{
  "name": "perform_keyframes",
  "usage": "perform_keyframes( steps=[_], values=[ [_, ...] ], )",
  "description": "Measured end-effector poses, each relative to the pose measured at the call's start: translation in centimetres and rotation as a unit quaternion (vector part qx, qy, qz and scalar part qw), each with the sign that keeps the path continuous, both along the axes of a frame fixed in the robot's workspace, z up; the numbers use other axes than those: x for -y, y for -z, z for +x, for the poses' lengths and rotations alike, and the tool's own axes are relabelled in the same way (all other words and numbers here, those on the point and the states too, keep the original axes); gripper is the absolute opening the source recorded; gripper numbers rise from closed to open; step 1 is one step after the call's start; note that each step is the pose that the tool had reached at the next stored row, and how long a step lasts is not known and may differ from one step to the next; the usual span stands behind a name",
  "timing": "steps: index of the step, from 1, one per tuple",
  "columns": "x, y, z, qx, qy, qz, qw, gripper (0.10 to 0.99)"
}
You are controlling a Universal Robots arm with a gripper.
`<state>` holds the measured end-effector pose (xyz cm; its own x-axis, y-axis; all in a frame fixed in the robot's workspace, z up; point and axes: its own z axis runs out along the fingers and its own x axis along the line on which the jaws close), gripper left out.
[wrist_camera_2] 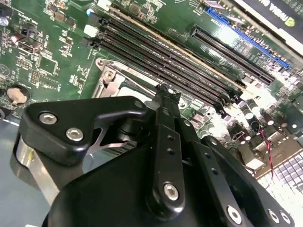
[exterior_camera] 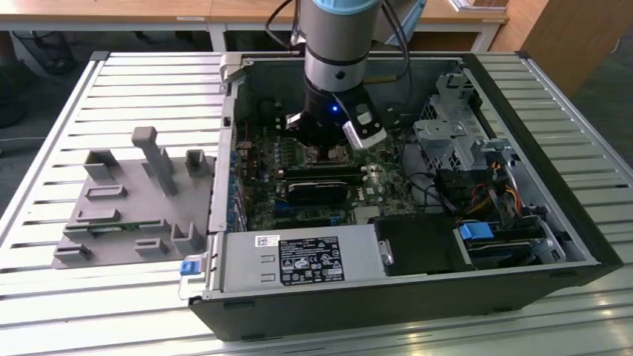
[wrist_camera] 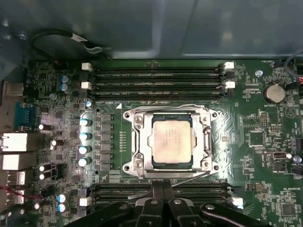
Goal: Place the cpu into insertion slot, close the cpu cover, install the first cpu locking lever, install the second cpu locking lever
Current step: 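Install the second cpu locking lever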
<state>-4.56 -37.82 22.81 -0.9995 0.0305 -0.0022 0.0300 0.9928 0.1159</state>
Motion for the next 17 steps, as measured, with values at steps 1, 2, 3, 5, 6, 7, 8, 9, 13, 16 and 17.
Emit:
perform_keyframes(
  steps=[1, 2, 3, 5, 6, 7, 8, 9, 13, 16, 17],
  values=[
    [0.03, 0.05, -0.03, -0.0001, 0.000, 0.0015, 1.0000, 0.106],
    [0.15, 0.08, -0.07, 0.0000, 0.000, 0.0044, 1.0000, 0.106],
    [0.29, 0.09, -0.12, 0.0000, 0.000, 0.0084, 1.0000, 0.106],
    [0.58, 0.11, -0.29, 0.0000, 0.000, 0.0164, 0.9999, 0.106],
    [0.67, 0.11, -0.41, 0.0000, 0.000, 0.0178, 0.9998, 0.106],
    [0.72, 0.12, -0.53, 0.0000, 0.000, 0.0185, 0.9998, 0.106],
    [0.75, 0.13, -0.67, 0.0000, 0.000, 0.0190, 0.9998, 0.106],
    [0.76, 0.16, -0.77, 0.0000, 0.000, 0.0194, 0.9998, 0.106],
    [0.76, 0.61, -0.85, 0.0000, 0.000, 0.0236, 0.9997, 0.106],
    [0.76, 1.11, -0.86, 0.0000, 0.000, 0.0258, 0.9997, 0.106],
    [0.76, 1.27, -0.87, 0.0000, 0.000, 0.0265, 0.9996, 0.106]
  ],
)
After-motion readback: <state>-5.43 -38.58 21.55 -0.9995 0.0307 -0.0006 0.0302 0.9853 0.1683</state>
